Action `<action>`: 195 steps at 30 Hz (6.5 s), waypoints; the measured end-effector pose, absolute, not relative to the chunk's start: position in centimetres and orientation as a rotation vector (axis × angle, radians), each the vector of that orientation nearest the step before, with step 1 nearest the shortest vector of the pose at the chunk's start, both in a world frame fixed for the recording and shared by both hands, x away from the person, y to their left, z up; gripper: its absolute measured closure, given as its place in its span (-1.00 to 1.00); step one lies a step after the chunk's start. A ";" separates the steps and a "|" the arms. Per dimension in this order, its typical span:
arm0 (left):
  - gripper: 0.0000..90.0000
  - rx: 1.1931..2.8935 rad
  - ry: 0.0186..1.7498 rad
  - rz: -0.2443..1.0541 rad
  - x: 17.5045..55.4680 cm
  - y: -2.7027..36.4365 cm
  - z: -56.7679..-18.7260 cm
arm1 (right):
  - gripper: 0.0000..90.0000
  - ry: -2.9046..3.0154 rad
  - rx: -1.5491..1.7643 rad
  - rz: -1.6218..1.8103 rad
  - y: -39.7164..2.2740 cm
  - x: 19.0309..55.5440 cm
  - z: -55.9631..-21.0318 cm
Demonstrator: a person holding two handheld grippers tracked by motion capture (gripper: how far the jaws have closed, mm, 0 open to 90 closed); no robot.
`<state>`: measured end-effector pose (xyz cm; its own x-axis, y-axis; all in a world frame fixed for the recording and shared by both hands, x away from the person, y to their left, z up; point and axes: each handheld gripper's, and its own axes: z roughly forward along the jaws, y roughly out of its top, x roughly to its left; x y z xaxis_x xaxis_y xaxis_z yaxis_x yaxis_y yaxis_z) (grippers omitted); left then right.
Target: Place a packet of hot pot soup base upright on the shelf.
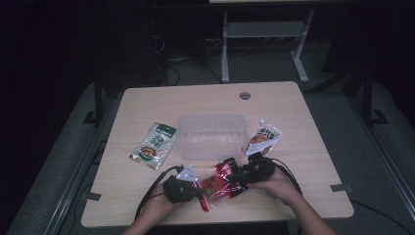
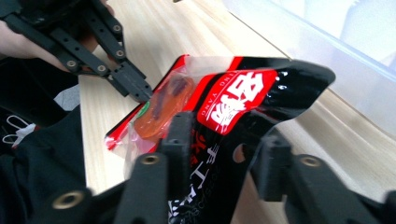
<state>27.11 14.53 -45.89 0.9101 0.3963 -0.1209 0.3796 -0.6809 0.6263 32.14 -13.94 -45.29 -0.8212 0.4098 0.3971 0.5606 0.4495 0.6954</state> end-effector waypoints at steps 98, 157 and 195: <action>0.03 2.289 0.503 -0.011 27.1 18.8 -43.5 | 1.00 -2.474 -0.664 -1.886 -16.8 32.7 -34.6; 0.01 2.316 0.504 -0.027 27.3 18.8 -43.9 | 1.00 -2.507 -0.898 -1.840 -15.6 37.1 -36.6; 0.01 2.303 0.496 -0.029 27.6 19.1 -43.9 | -0.63 -2.639 -1.019 -1.651 -14.8 36.6 -37.9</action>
